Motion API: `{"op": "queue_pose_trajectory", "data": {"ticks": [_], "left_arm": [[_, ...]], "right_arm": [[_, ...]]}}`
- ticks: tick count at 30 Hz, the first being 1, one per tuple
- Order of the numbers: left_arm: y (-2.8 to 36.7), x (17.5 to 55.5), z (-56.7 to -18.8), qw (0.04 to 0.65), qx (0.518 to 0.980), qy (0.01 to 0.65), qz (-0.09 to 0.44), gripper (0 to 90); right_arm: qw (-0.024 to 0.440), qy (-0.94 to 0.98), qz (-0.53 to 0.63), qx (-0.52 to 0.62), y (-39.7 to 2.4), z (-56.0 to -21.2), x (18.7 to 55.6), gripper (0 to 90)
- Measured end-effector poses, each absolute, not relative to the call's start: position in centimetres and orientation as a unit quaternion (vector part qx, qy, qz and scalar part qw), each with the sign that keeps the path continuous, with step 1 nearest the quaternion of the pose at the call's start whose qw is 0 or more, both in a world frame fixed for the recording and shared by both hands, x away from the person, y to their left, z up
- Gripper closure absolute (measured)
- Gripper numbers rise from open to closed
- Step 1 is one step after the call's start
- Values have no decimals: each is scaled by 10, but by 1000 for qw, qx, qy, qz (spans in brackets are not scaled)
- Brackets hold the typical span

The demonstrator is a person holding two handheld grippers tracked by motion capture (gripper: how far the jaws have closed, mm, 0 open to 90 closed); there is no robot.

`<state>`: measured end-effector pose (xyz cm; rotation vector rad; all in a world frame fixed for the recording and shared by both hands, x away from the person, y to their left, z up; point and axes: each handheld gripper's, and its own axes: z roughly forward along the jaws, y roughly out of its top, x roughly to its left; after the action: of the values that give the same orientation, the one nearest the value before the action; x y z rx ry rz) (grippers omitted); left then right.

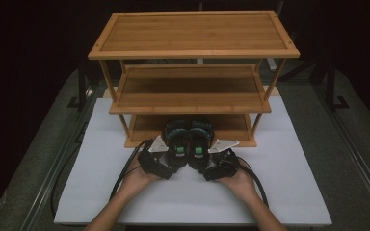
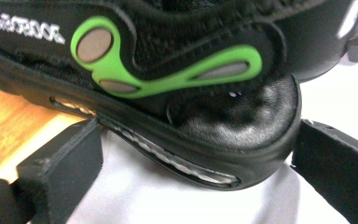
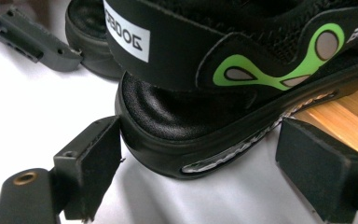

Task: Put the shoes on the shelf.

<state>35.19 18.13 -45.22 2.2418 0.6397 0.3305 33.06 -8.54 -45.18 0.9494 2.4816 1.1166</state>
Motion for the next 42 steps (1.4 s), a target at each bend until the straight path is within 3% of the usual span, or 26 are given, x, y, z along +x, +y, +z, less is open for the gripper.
{"op": "queue_pose_trajectory", "data": {"ticks": [9,15,27,35,42], "left_arm": [[191,364,-441,431,858,256,107,156],[188,370,-436,414,868,246,122,183],[194,388,-434,428,856,263,124,287],[199,400,-435,445,841,280,126,361],[195,407,-436,442,841,285,130,364]], "right_arm": [[118,844,403,333,-90,-448,340,188],[96,841,411,338,-94,-445,347,198],[125,821,432,350,-95,-440,366,311],[129,818,435,354,-94,-442,380,319],[130,818,431,359,-93,-442,389,324]]}}
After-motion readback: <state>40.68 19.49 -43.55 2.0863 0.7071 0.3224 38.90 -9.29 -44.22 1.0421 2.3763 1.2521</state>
